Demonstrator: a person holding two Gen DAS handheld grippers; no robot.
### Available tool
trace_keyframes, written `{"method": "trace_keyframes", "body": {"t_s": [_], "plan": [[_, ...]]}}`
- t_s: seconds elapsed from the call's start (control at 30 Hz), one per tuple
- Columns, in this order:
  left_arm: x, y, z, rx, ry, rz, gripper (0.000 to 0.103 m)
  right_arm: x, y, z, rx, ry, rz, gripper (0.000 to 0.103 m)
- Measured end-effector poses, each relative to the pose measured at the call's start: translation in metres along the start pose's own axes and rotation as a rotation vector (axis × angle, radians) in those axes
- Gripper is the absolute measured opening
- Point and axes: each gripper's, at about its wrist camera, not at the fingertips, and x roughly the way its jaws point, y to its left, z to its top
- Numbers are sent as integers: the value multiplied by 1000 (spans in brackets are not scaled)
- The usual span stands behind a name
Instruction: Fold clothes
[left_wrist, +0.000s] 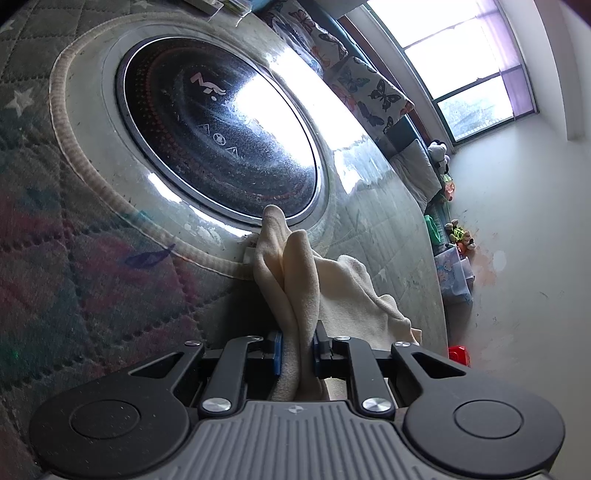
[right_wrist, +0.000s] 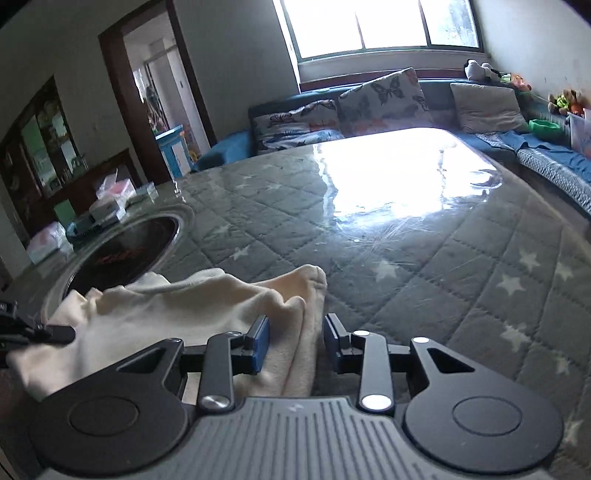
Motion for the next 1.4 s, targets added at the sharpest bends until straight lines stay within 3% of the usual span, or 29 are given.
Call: {"method": "trace_keyframes", "body": {"t_s": [0.07, 0.13, 0.2, 0.43, 0.63, 1.17, 1.4], "plan": [[0, -3, 0, 15, -4, 11, 17, 0, 0, -1, 4, -5, 14, 31], [1, -6, 1, 34, -9, 26, 16, -3, 2, -2, -2, -12, 19, 13], [0, -12, 1, 59, -15, 32, 16, -7, 4, -2, -1, -24, 20, 11], [1, -52, 4, 203, -41, 32, 15, -34, 5, 6, -9, -102, 7, 10], [24, -91, 1, 285, -15, 16, 15, -58, -2, 19, -24, -168, -34, 9], [113, -192, -27, 451, 76, -35, 15, -90, -81, 48, 8, -252, -236, 9], [147, -213, -37, 484, 93, -26, 14, -85, -119, 53, 44, -252, -305, 9]]}}
